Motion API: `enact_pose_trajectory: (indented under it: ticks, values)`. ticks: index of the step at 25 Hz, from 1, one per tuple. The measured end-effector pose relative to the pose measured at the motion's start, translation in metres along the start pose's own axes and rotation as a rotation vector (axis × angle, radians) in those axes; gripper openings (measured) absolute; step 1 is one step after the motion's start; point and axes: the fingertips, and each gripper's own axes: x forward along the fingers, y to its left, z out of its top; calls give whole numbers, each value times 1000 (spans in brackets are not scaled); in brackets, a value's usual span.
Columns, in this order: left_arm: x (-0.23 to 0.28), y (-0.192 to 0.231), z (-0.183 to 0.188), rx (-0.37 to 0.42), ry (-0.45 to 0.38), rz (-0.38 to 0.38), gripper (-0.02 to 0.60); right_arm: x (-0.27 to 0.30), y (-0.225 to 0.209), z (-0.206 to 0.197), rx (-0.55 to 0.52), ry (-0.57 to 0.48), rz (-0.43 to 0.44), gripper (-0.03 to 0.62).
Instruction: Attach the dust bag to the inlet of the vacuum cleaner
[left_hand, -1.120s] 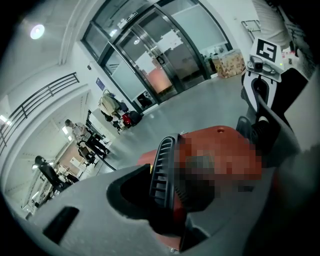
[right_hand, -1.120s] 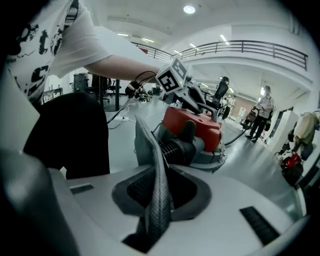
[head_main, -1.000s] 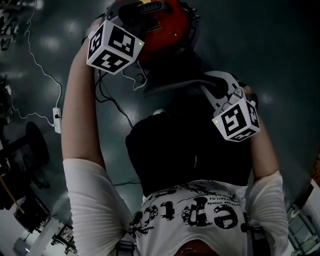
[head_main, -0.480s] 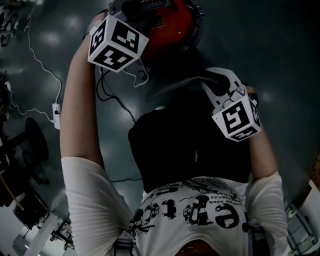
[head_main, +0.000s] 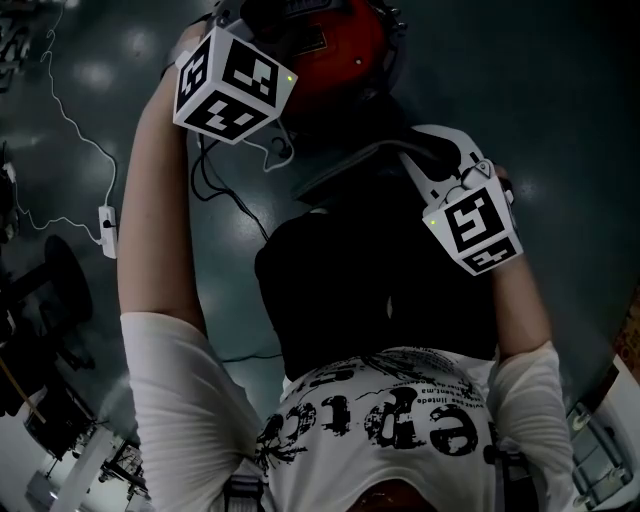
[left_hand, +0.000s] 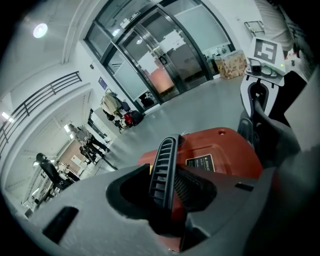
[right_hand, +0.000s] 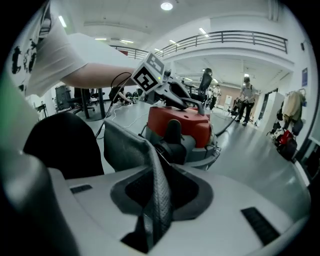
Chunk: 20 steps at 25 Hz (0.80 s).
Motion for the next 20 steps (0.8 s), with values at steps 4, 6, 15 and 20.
enact_pose_trajectory:
  ticks: [4,6,15,20]
  values:
    - [1,1,1,4,-8,6,135,1,-4,0,22,-9,-53,71]
    - [1,0,2,10,-12,16,135,2,-5,0,36,-11,-59,74]
    - [1,1,1,16,-6,26,135,10,-18,4,53,-16,-92,83]
    - [2,0,1,22,-9,5,135,12,-18,4,53,11,-44,69]
